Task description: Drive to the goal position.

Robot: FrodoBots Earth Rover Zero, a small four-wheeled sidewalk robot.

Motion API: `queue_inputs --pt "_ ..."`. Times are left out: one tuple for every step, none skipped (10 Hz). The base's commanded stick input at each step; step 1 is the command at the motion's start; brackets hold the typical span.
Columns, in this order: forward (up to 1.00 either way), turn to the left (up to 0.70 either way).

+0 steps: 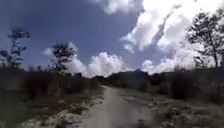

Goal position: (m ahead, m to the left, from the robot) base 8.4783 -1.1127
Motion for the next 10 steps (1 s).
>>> queue_inputs --pt "1.0 0.0" --pt "1.0 0.0" --pt "1.0 0.0" --pt "1.0 0.0" --pt "1.0 0.0" --pt "1.0 0.0" --pt "1.0 0.0" --pt "1.0 0.0" --pt "1.0 0.36" --pt "1.0 0.39"
